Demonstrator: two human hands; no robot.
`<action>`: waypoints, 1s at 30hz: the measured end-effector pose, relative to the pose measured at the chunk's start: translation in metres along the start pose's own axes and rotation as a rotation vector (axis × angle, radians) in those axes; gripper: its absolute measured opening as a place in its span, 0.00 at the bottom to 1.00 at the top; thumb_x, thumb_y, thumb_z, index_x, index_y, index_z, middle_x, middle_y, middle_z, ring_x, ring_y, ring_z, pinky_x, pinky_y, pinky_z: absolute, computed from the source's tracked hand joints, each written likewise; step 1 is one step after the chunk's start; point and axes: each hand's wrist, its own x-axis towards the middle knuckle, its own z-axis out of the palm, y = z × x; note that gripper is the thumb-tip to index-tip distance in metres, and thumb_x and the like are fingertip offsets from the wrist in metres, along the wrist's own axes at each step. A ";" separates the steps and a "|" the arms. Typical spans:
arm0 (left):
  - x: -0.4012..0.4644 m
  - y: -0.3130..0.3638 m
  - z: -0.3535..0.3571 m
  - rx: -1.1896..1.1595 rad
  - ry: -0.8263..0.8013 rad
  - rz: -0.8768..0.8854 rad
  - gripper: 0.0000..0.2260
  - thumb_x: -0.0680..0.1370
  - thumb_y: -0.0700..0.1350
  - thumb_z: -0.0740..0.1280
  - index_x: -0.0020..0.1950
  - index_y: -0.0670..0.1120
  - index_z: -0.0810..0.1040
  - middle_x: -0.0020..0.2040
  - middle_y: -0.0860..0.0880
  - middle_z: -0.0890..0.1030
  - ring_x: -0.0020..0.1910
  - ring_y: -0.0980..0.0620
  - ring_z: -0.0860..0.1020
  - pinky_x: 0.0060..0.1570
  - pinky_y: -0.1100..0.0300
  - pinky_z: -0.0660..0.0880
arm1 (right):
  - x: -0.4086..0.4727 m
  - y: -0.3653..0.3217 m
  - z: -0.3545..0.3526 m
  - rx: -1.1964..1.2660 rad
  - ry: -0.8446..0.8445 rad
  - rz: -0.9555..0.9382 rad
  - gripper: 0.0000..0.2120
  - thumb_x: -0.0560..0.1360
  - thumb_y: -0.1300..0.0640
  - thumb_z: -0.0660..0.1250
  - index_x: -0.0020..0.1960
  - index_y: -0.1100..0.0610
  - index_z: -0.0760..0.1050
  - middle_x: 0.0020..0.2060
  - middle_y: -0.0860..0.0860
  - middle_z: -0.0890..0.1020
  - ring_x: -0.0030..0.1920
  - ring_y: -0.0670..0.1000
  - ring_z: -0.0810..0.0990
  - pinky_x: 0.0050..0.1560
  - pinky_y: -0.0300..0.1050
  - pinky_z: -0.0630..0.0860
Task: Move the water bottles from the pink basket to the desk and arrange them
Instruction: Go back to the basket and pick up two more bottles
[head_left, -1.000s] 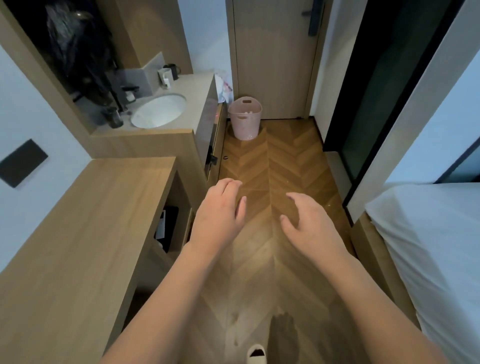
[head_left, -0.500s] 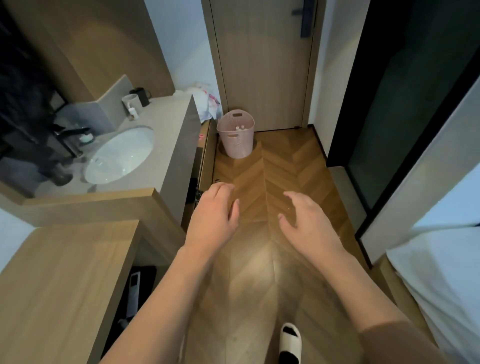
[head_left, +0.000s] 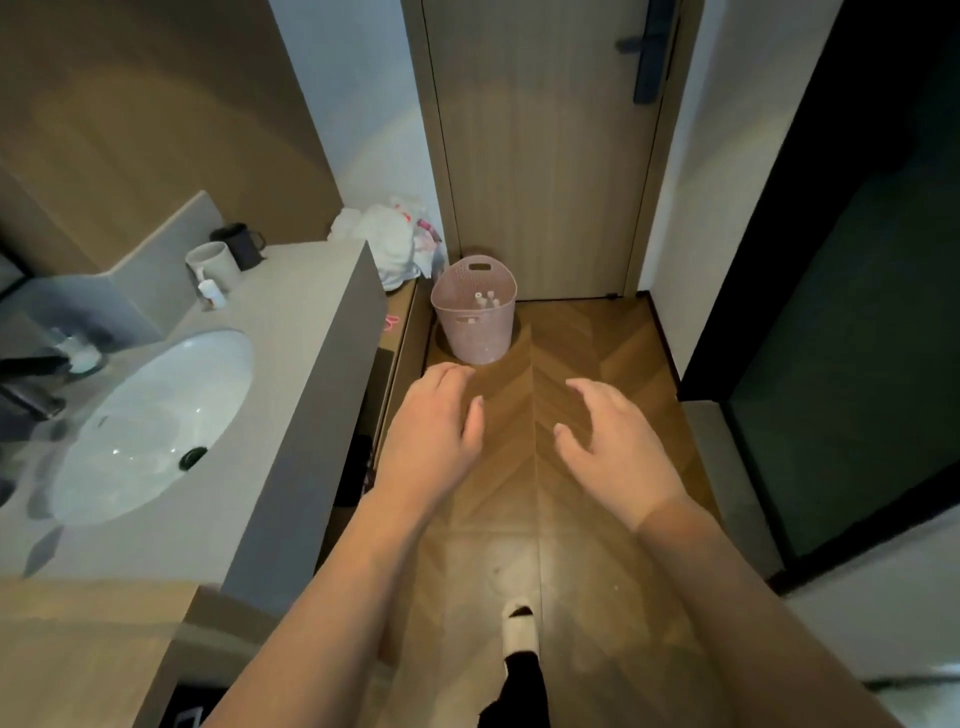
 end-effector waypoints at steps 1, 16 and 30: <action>0.026 -0.007 0.008 0.000 0.005 0.009 0.15 0.80 0.46 0.63 0.66 0.45 0.75 0.63 0.49 0.76 0.61 0.51 0.74 0.61 0.58 0.70 | 0.028 0.003 0.000 -0.001 -0.004 0.009 0.25 0.80 0.51 0.62 0.76 0.51 0.63 0.73 0.49 0.68 0.73 0.50 0.65 0.72 0.47 0.64; 0.399 -0.039 0.129 -0.056 -0.015 0.030 0.14 0.80 0.45 0.64 0.65 0.44 0.75 0.62 0.48 0.77 0.61 0.51 0.74 0.62 0.57 0.71 | 0.382 0.094 -0.031 -0.003 0.002 0.069 0.24 0.80 0.51 0.62 0.75 0.51 0.64 0.72 0.48 0.69 0.72 0.49 0.66 0.71 0.47 0.66; 0.672 -0.058 0.214 0.007 0.023 -0.074 0.13 0.79 0.44 0.64 0.63 0.44 0.76 0.60 0.47 0.78 0.59 0.50 0.76 0.57 0.63 0.68 | 0.683 0.177 -0.065 0.012 -0.131 0.062 0.25 0.81 0.47 0.62 0.76 0.47 0.61 0.74 0.45 0.66 0.73 0.47 0.66 0.72 0.48 0.67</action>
